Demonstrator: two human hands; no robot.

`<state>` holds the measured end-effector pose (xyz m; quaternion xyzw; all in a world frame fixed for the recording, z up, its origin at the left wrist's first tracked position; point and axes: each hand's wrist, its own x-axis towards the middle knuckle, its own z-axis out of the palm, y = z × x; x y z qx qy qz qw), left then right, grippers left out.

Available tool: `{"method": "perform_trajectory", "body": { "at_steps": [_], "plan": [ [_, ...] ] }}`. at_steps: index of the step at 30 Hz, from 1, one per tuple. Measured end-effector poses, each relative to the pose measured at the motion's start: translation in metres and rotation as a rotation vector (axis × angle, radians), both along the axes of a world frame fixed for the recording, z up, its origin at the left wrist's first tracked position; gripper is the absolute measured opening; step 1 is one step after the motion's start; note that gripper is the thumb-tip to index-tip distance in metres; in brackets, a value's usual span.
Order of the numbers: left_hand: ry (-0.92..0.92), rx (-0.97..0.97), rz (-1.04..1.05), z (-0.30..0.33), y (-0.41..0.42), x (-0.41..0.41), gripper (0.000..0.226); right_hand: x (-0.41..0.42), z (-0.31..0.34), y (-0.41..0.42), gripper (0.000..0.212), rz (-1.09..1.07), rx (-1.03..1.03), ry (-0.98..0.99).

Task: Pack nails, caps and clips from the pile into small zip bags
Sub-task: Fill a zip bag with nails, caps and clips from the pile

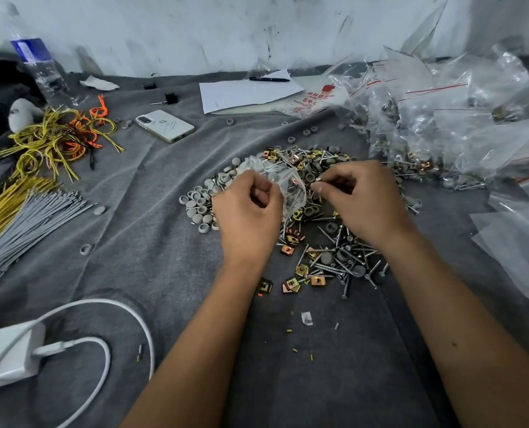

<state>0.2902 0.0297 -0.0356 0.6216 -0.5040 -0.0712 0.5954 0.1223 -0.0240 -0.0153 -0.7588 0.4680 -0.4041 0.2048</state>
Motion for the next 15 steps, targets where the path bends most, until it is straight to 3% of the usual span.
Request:
{"method": "perform_trajectory", "body": {
  "at_steps": [4,10,15],
  "plan": [
    [-0.014,0.020,-0.021,-0.001,-0.001,0.000,0.017,0.009,0.004,0.009,0.017,0.082,-0.048,-0.174],
    [-0.041,0.012,-0.036,-0.001,-0.001,-0.001,0.016,0.015,0.004,0.016,0.014,0.131,-0.255,-0.040],
    [-0.014,0.002,-0.085,0.000,-0.001,-0.004,0.018,0.015,0.001,0.015,0.015,0.095,-0.313,0.027]
  ]
}}
